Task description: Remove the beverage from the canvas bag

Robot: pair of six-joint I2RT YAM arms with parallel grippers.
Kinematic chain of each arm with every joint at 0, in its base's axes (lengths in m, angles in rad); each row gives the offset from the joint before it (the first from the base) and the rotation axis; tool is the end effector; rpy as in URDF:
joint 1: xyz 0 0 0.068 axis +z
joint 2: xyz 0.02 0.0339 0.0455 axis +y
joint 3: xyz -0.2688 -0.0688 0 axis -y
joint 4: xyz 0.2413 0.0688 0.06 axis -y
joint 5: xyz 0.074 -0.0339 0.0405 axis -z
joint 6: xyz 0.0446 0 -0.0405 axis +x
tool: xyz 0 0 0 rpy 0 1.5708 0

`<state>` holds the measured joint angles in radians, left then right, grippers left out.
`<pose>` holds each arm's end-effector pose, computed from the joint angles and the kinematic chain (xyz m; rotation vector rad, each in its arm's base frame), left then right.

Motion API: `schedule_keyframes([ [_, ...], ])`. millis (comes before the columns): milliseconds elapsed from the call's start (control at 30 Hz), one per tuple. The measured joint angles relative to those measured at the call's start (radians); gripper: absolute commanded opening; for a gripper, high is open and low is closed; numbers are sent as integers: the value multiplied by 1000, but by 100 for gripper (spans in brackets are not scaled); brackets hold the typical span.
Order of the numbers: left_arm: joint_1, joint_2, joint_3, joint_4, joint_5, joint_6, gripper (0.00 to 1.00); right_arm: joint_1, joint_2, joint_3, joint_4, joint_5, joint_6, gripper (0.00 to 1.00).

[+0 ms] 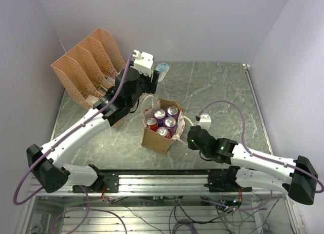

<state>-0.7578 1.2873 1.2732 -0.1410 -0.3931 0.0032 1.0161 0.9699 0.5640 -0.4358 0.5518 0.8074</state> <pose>0.2302 -0.1943 0.4104 0.3612 1.6805 -0.2206 0.1189 0.1475 0.2116 0.0074 2.2754 0.2903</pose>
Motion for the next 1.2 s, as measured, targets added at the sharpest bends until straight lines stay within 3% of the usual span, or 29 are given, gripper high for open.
schedule_keyframes([
  [100, -19, 1, 74, -72, 24, -48, 62, -2, 11, -5, 20, -13, -3, 15],
  [200, -32, -31, 52, -106, 104, -133, 67, -7, 34, 2, 35, -31, -26, 11],
  [367, -64, -194, -269, -94, 269, -301, 75, -25, 97, 2, 82, -61, -70, 4],
  [500, -139, -245, -400, -121, 329, -404, 82, -28, 106, -16, 132, -67, -100, 4],
  [700, -242, -222, -398, -143, 294, -471, 78, -42, 22, -106, 230, -92, -126, 4],
  [1033, -319, 97, -227, -205, 206, -471, 73, -42, -122, -171, 268, -88, -137, 4],
  [1200, -323, 222, -105, -243, 131, -461, 81, -42, -120, -174, 274, -88, -139, 4],
])
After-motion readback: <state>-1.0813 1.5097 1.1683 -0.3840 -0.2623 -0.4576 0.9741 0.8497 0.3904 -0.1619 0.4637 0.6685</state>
